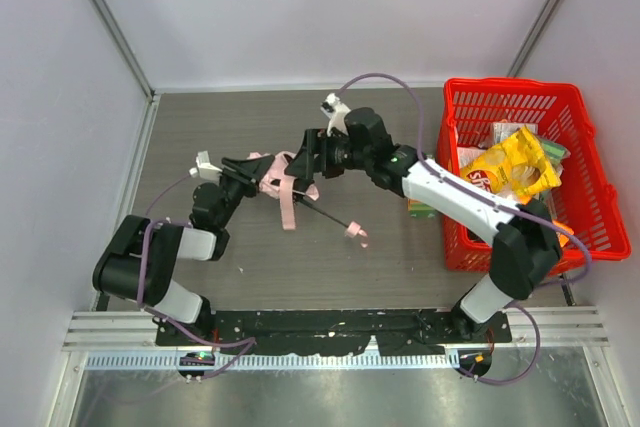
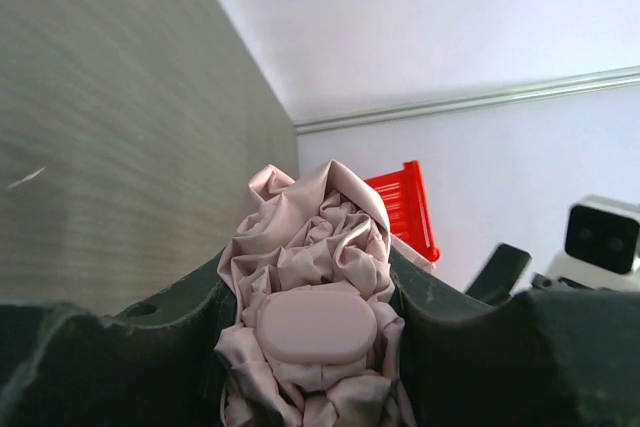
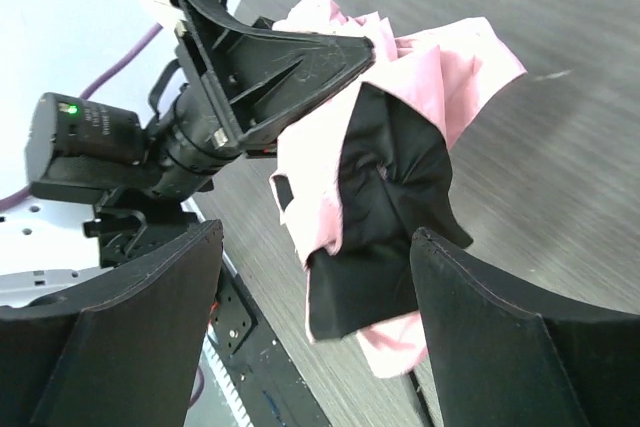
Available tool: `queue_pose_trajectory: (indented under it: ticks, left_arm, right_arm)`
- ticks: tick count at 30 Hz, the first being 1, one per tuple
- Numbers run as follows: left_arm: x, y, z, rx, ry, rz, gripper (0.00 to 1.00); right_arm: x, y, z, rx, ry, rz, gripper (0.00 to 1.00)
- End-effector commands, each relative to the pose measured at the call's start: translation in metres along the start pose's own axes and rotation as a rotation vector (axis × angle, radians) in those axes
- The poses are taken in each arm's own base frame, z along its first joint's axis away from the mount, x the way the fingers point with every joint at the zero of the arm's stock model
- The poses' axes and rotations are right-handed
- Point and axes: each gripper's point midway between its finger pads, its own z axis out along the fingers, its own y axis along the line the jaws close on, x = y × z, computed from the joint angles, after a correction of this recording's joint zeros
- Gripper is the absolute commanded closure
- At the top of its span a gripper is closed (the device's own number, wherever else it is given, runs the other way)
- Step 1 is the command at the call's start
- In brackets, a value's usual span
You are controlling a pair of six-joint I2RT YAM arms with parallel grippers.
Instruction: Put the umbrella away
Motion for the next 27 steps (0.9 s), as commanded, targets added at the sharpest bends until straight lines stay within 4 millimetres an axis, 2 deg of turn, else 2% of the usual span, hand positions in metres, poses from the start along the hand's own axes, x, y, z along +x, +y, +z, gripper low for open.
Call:
queue_pose_trajectory:
  ticks: [1,6,8,10,14,16,17,18,19,20,21,22,24,25,26,27]
  left_arm:
    - [-0.032,-0.120,0.000,0.422,-0.121,0.068,1.00]
    - [-0.041,-0.148,0.004,0.497,-0.118,0.057,1.00]
    - [-0.045,-0.161,0.001,0.530,-0.121,0.045,1.00]
    - [-0.049,-0.176,-0.005,0.568,-0.132,0.040,1.00]
    - [-0.057,-0.195,-0.014,0.572,-0.163,0.029,1.00]
    - [-0.064,-0.195,-0.016,0.523,-0.198,0.023,1.00]
    - [-0.069,-0.192,-0.015,0.485,-0.224,0.027,1.00]
    - [-0.077,-0.191,-0.018,0.452,-0.273,0.034,1.00]
    - [-0.084,-0.185,-0.018,0.398,-0.311,0.026,1.00]
    - [-0.089,-0.177,-0.017,0.339,-0.337,0.015,1.00]
    - [-0.095,-0.174,-0.020,0.304,-0.363,0.009,1.00]
    - [-0.098,-0.169,-0.022,0.273,-0.384,0.020,1.00]
    - [-0.103,-0.173,-0.032,0.251,-0.413,0.041,1.00]
    - [-0.104,-0.169,-0.035,0.226,-0.423,0.052,1.00]
    - [-0.107,-0.171,-0.040,0.220,-0.439,0.062,1.00]
    - [-0.108,-0.171,-0.045,0.217,-0.452,0.071,1.00]
  right_arm:
    - [-0.045,0.018,-0.048,0.074,-0.182,-0.077,0.20]
    - [-0.068,-0.010,-0.086,0.143,-0.279,0.095,0.20]
    - [-0.075,-0.023,-0.102,0.177,-0.323,0.045,0.17]
    - [-0.080,-0.034,-0.118,0.209,-0.355,-0.018,0.10]
    - [-0.083,-0.044,-0.142,0.200,-0.407,0.029,0.06]
    - [-0.080,-0.056,-0.145,0.252,-0.434,0.135,0.06]
    - [-0.070,-0.081,-0.147,0.393,-0.433,0.201,0.08]
    - [-0.067,-0.092,-0.149,0.489,-0.442,0.202,0.10]
    - [-0.059,-0.105,-0.148,0.639,-0.438,0.132,0.11]
    - [-0.051,-0.101,-0.138,0.667,-0.406,0.083,0.14]
    - [-0.048,-0.111,-0.141,0.734,-0.395,0.045,0.25]
    - [-0.042,-0.116,-0.139,0.751,-0.380,0.033,0.52]
    - [-0.043,-0.124,-0.148,0.799,-0.409,0.008,0.85]
    - [-0.043,-0.124,-0.151,0.805,-0.410,-0.006,0.95]
    - [-0.040,-0.123,-0.153,0.802,-0.400,-0.031,0.99]
    - [-0.039,-0.123,-0.155,0.803,-0.395,-0.041,0.99]
